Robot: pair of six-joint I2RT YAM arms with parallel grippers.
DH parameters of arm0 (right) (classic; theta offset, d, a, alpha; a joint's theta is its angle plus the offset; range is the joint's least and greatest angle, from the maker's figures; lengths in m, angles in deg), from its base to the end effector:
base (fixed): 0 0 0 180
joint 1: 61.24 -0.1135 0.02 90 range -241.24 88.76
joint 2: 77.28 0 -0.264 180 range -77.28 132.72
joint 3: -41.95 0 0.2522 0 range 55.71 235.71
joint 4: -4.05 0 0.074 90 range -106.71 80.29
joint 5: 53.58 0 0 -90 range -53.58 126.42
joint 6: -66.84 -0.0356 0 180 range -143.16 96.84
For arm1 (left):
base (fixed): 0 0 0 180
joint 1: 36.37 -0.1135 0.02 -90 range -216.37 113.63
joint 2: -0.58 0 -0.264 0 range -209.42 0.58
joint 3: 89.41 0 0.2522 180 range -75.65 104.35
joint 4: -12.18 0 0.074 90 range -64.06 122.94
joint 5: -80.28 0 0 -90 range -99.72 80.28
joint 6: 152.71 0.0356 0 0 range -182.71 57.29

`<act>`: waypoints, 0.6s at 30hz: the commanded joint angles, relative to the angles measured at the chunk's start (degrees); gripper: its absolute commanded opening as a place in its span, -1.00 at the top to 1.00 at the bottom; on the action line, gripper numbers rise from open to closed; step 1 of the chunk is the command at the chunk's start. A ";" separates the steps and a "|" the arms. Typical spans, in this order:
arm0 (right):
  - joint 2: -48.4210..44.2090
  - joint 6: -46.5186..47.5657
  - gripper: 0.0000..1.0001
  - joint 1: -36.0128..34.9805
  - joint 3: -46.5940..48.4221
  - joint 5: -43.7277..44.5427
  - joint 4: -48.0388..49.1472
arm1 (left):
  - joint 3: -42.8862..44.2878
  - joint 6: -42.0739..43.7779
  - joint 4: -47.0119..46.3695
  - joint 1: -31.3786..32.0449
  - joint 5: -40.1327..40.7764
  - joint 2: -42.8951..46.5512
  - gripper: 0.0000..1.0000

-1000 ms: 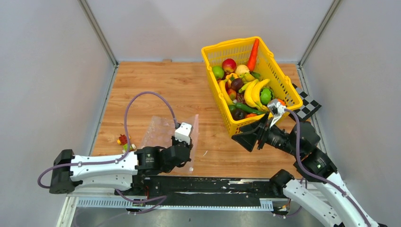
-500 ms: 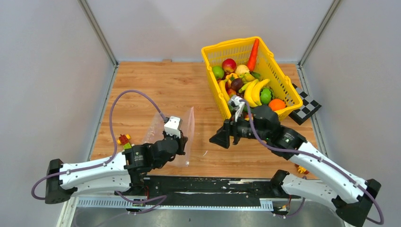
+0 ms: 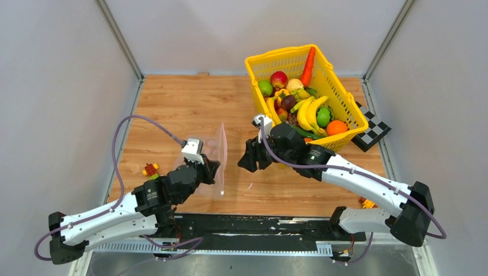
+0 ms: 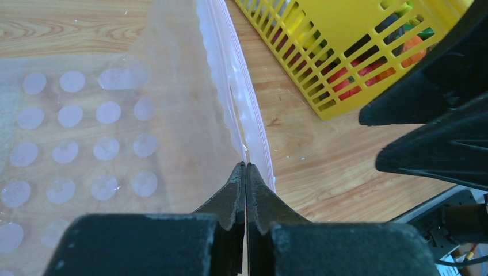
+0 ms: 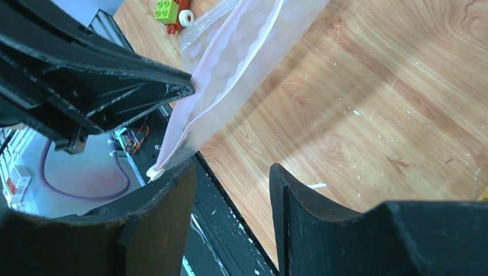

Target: Place the food in the zip-top bag and seal the zipper

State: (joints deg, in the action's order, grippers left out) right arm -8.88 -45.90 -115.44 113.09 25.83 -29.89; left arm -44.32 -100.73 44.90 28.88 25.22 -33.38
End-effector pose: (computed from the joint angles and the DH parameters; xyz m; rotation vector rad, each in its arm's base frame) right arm 0.1514 0.2212 0.3146 -0.7282 2.1490 0.9587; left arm 0.0790 -0.1226 0.2717 0.0518 1.9273 -0.6365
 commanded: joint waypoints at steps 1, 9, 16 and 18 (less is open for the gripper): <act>2.30 -4.27 -0.01 -0.03 0.40 1.08 7.22 | 0.11 -0.47 -1.95 -0.35 -0.56 -0.28 1.00; 12.10 -7.38 0.02 -0.03 5.92 0.13 10.24 | -0.42 -1.11 -2.89 -0.39 -1.42 -0.56 1.00; 18.75 -8.63 0.14 -0.03 8.01 2.97 10.66 | -0.85 -1.97 -0.94 -0.39 -1.14 1.36 1.00; 20.33 -8.76 0.14 0.01 8.01 0.34 12.78 | -1.14 -1.88 -0.56 -0.39 -0.57 2.11 1.00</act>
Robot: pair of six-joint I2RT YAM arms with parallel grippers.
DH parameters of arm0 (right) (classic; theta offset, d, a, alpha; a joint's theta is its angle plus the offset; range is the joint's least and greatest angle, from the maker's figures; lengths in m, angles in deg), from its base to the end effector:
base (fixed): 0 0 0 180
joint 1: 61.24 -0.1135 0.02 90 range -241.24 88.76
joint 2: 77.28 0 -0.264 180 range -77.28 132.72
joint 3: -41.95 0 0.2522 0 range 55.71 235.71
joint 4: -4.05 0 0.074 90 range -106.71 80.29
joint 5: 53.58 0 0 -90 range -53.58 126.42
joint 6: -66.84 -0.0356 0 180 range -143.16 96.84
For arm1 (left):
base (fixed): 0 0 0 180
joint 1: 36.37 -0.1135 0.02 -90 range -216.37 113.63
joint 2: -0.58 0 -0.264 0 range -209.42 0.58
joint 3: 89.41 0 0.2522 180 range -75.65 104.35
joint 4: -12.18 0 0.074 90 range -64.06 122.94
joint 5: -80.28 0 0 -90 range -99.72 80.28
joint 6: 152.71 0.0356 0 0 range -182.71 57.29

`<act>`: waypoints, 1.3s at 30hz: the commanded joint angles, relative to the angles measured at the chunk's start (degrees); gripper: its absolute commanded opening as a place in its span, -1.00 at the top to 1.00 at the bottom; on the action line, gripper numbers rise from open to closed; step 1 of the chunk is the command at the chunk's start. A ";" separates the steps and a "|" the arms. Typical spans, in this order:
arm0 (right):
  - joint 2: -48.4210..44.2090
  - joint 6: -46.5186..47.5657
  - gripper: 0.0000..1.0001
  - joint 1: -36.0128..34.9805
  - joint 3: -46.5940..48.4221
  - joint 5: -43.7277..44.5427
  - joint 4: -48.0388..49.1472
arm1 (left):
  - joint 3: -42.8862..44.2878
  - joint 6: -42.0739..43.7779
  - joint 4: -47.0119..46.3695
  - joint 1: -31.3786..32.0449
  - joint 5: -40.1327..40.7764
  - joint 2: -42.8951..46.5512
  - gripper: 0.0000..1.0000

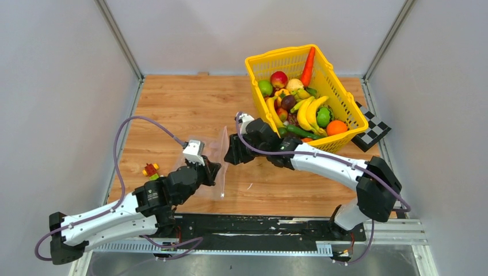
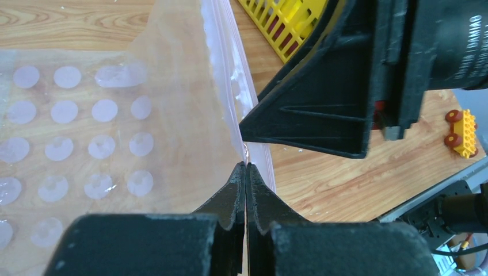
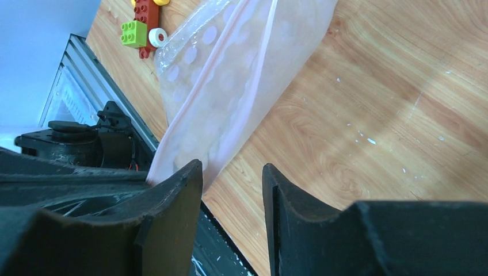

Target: Place the food in the zip-top bag and seal the zipper

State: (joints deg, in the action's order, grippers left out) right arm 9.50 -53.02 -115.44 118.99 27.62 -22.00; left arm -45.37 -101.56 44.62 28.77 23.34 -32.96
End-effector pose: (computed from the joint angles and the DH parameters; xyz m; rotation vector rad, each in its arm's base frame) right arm 0.1958 0.2808 0.2706 -0.5898 2.2929 0.9459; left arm 0.0783 -0.1227 0.2665 0.0615 1.9450 -0.6666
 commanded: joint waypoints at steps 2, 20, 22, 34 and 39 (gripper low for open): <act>3.64 -1.54 0.19 0.01 3.44 -4.44 5.28 | -0.27 -1.12 -0.25 -0.28 1.56 2.04 1.00; 5.72 -1.22 0.99 0.01 3.80 -7.29 4.37 | 0.13 -0.97 0.29 -0.26 1.86 1.96 1.00; 5.32 -1.23 1.00 0.05 3.42 -7.53 4.66 | 0.28 -1.11 0.32 -0.28 1.77 1.69 1.00; 2.63 -1.32 1.00 0.14 0.99 -6.13 5.50 | 1.18 -1.40 0.68 -0.28 1.80 0.19 1.00; 1.91 -0.81 1.00 0.14 1.31 -4.53 4.50 | 1.21 -1.60 1.57 -0.28 2.95 0.66 1.00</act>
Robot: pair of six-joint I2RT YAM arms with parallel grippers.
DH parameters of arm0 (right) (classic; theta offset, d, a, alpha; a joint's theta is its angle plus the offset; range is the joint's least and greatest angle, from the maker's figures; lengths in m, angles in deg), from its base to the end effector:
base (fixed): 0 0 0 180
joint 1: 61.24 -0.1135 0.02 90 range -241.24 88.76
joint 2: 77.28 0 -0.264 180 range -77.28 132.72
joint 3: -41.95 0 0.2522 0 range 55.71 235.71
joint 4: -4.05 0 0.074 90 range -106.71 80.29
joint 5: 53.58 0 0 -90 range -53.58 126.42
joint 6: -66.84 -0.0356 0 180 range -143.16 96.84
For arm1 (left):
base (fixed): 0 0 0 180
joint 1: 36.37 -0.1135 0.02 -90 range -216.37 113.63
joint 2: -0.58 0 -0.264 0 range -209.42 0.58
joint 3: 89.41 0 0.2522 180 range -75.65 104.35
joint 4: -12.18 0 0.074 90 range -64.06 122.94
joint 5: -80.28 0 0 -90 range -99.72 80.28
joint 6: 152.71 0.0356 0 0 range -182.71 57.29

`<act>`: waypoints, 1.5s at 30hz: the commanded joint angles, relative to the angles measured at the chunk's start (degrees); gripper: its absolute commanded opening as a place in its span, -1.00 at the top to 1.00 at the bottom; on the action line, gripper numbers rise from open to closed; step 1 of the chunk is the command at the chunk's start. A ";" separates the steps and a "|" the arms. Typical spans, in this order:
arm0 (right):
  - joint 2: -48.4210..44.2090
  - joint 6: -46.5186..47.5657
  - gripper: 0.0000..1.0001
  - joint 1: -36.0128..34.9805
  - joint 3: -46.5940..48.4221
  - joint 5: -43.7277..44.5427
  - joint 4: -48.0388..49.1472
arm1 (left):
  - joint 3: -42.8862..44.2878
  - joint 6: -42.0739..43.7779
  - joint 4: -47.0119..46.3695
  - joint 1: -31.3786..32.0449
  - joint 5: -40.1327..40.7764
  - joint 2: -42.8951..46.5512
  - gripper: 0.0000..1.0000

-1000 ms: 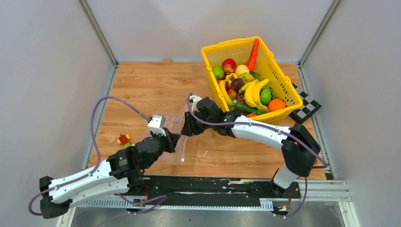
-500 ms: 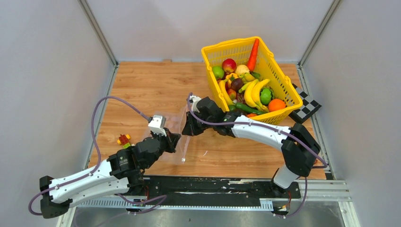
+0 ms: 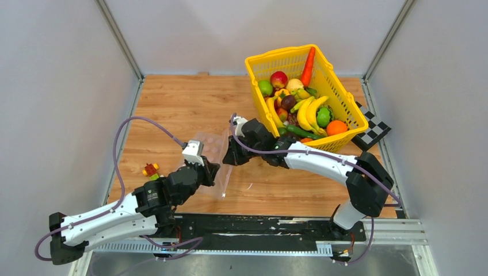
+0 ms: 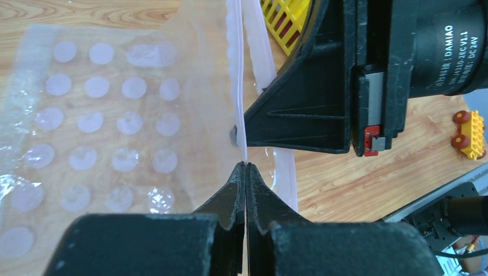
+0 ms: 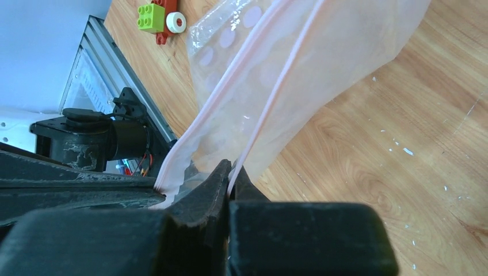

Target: Place the food in the zip-top bag and seal the zipper

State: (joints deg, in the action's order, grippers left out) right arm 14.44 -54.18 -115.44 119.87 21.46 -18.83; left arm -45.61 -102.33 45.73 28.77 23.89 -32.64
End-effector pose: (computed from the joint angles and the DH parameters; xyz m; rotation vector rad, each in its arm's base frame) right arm 0.2030 0.2972 0.2525 -0.6409 2.3330 1.0539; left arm 0.0778 -0.1210 0.2640 0.0495 1.9562 -0.6528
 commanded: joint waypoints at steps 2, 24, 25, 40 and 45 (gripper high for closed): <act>-3.50 0.52 1.00 0.14 0.37 3.39 0.42 | 1.78 -0.81 0.93 -0.28 2.98 0.43 1.00; -7.24 -5.31 1.00 0.14 -3.29 5.27 5.10 | 2.08 0.02 -1.73 -0.28 -1.47 -7.83 -0.30; -7.40 -5.06 1.00 0.14 -3.26 5.48 4.70 | 2.30 -0.29 -0.59 -0.28 -0.84 -7.85 -0.23; -6.41 3.17 1.00 0.05 1.37 -2.39 -4.02 | 2.42 -0.67 0.44 -0.28 2.65 -8.42 0.26; -7.25 5.60 1.00 0.05 1.54 -0.95 -6.69 | 2.94 -0.36 0.87 -0.29 5.26 -7.96 0.73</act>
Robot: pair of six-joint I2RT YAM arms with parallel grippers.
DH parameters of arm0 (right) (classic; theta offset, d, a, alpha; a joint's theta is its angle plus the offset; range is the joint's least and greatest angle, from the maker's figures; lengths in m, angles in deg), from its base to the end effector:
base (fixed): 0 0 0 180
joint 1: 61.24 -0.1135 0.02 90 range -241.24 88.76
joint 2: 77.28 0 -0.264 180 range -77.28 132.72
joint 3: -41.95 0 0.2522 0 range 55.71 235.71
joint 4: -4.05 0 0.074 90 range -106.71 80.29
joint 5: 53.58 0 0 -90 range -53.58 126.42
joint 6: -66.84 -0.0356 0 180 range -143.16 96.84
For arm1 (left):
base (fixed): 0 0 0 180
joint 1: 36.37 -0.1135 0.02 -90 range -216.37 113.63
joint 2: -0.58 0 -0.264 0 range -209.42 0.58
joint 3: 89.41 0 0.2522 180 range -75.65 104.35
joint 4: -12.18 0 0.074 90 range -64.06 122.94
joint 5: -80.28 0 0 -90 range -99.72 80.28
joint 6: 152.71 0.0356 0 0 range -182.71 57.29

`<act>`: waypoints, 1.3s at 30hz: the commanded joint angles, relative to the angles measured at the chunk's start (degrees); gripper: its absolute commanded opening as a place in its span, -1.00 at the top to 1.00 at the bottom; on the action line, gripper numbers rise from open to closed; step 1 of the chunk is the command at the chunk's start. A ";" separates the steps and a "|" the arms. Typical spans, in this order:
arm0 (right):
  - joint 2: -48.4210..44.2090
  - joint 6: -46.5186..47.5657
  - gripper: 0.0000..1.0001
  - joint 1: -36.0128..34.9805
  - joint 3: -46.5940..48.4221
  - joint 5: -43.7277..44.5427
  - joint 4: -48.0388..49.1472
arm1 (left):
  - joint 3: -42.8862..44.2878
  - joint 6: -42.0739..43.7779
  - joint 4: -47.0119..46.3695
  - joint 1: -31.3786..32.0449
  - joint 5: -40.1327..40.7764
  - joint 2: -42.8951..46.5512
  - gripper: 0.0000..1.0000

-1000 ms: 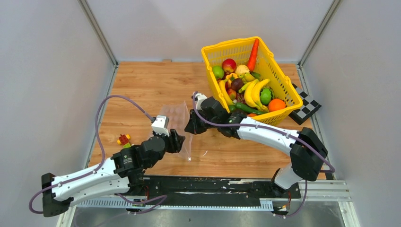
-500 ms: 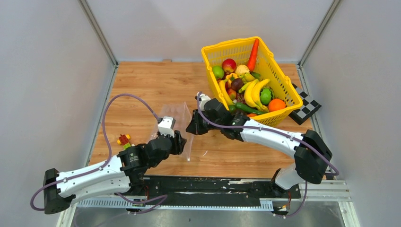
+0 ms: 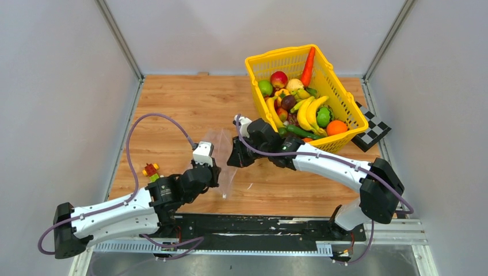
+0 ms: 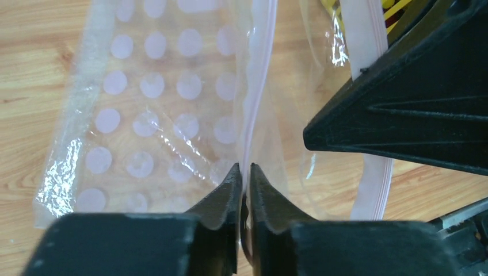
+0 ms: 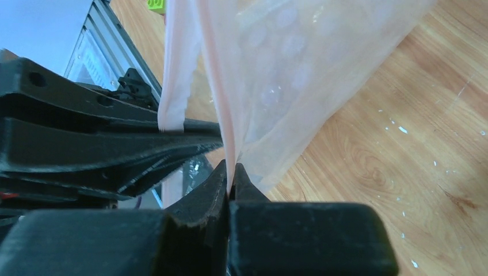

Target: Place the food in the zip-top bag and seal the zipper

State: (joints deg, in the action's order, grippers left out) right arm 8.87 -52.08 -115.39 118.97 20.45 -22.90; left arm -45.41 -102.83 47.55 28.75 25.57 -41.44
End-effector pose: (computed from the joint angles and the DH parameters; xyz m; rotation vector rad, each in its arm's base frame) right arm 0.1905 0.2803 0.2732 -0.6908 2.3031 1.0607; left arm 0.0868 -0.1383 0.2422 0.1004 2.0685 -0.4794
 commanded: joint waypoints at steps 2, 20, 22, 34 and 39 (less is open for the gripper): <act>-1.16 3.74 1.00 0.01 3.04 1.97 -4.61 | 2.96 0.71 -1.46 -0.24 3.57 1.86 0.98; -1.41 -4.11 0.97 -0.17 2.01 13.75 0.14 | 19.59 -4.16 21.30 -0.08 17.17 -5.03 1.00; -1.65 -3.31 0.94 0.03 1.87 14.85 -0.49 | 19.77 -5.40 23.03 -0.08 16.95 -6.34 1.00; -2.44 7.38 0.34 2.82 4.50 -1.56 -1.05 | 13.78 -7.06 17.15 -0.04 13.13 -3.19 1.00; -7.49 10.51 -0.08 2.82 6.76 -4.14 -4.89 | 13.77 -5.99 16.00 -0.08 12.78 -4.54 1.00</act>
State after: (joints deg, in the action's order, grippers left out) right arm 7.65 -46.18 -112.42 121.29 21.00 -26.53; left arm -31.81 -108.42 66.87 28.75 37.90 -45.42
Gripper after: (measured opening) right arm 0.494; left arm 0.009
